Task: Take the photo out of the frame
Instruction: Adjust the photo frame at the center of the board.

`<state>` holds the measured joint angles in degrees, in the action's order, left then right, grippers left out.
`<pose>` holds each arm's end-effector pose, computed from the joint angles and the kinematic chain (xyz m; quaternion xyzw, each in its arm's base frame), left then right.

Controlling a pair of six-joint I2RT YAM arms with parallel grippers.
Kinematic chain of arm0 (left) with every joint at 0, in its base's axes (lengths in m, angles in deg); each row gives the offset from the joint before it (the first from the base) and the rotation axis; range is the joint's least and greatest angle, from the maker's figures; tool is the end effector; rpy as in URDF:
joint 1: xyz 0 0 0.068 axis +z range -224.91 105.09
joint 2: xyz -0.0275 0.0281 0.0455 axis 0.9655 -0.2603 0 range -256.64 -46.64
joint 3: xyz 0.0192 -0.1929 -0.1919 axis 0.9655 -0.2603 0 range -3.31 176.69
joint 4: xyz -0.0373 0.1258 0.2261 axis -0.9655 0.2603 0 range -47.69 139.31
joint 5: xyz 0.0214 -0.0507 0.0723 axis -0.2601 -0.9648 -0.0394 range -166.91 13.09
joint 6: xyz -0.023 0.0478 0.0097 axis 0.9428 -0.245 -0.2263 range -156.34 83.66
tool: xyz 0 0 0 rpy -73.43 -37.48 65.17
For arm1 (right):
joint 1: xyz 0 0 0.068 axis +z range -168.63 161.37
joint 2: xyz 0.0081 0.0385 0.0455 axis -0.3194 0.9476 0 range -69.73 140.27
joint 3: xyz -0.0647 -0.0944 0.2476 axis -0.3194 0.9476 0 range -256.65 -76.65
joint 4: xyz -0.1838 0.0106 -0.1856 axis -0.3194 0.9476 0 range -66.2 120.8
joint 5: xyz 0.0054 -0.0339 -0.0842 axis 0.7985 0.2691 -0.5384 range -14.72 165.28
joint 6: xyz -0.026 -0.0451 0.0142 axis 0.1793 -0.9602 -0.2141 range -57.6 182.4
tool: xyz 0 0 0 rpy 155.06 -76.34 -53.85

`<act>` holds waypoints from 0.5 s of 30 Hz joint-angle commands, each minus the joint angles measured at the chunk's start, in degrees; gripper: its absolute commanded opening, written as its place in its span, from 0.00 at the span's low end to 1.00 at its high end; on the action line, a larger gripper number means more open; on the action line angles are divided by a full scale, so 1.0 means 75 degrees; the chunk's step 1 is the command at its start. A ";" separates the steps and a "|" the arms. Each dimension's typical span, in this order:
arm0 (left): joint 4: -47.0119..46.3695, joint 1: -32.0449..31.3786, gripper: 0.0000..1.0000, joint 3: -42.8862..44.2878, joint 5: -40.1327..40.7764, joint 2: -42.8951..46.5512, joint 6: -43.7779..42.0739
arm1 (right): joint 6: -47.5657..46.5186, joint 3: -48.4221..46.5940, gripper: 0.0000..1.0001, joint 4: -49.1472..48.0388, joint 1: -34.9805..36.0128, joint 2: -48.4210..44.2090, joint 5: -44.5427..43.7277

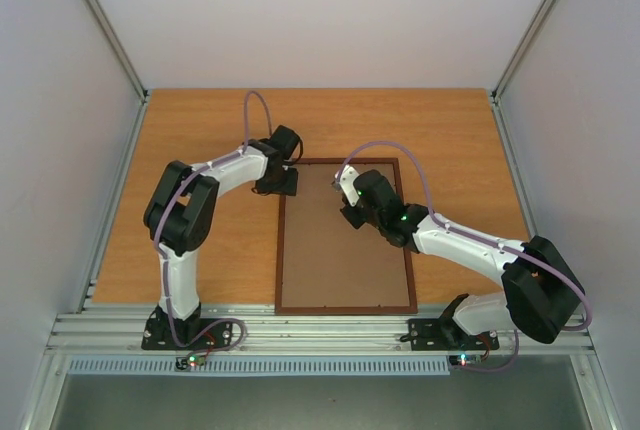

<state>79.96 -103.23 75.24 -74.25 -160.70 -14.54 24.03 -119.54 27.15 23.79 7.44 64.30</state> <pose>0.3472 -0.1853 0.1562 0.0528 0.9876 -0.0412 0.1423 0.2141 0.1865 0.2159 -0.5467 0.7077 -0.0703 0.4421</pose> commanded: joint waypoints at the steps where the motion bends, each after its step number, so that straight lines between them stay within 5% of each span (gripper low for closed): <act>1: 0.0153 -0.0022 0.56 0.0252 0.0228 -0.0208 -0.0102 | 0.0171 -0.0024 0.01 -0.0178 0.0013 -0.0058 -0.0153; 15: -0.0329 0.0577 0.15 -0.0093 -0.0330 -0.0155 0.0431 | 0.0199 -0.0076 0.01 -0.0007 0.0015 -0.0104 -0.0196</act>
<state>79.59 -100.84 77.68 -76.66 -162.58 -13.53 24.45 -119.57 27.20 23.79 7.44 63.64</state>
